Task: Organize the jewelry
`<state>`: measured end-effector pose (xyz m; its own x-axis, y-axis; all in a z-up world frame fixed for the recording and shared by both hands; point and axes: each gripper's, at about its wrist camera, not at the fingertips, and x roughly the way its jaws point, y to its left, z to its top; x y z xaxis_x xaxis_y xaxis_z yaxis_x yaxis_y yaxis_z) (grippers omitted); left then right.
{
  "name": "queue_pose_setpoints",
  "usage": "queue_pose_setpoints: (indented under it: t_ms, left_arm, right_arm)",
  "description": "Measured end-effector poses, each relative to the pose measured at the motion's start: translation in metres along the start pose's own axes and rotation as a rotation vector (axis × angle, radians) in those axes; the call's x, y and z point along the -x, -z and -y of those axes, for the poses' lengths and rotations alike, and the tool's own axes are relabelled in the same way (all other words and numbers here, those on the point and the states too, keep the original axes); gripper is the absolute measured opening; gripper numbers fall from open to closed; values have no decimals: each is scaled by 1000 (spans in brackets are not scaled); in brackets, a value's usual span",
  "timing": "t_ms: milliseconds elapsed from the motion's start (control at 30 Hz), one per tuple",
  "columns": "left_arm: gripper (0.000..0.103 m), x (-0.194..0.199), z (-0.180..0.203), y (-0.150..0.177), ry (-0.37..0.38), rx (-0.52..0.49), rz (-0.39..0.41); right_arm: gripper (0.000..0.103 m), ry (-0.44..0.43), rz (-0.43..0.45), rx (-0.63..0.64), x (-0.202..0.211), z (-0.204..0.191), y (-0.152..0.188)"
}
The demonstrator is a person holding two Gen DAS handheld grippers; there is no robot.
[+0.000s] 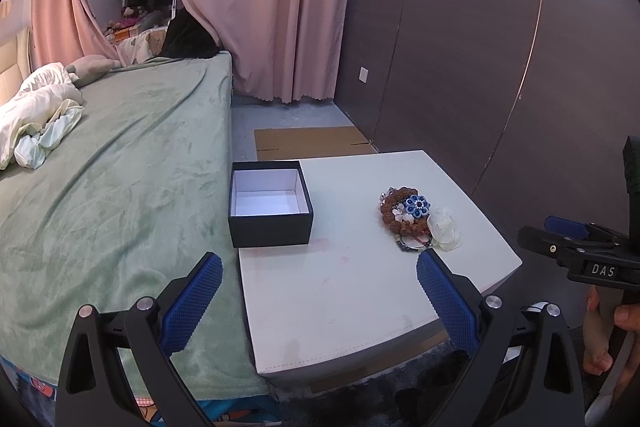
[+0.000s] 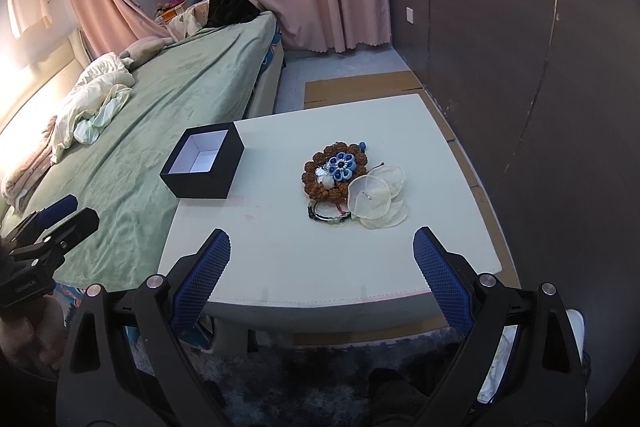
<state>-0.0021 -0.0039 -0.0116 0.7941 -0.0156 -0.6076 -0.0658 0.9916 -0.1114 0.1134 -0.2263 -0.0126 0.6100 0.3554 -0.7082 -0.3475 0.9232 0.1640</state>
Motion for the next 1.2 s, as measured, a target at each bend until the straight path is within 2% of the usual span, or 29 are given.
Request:
queue_pose_setpoints:
  t_ms: [467, 733, 1033, 1200]
  left_arm:
    - [95, -1, -4, 1, 20, 13, 0]
    - [95, -15, 1, -1, 41, 3, -12]
    - [94, -43, 9, -7, 86, -4, -42]
    - [89, -63, 18, -12, 109, -17, -57]
  right_arm:
    - [92, -4, 0, 5, -3, 1, 2]
    - [93, -32, 9, -29, -7, 7, -1]
    - [92, -45, -3, -142, -26, 38, -8]
    - [92, -78, -14, -271, -37, 71, -13]
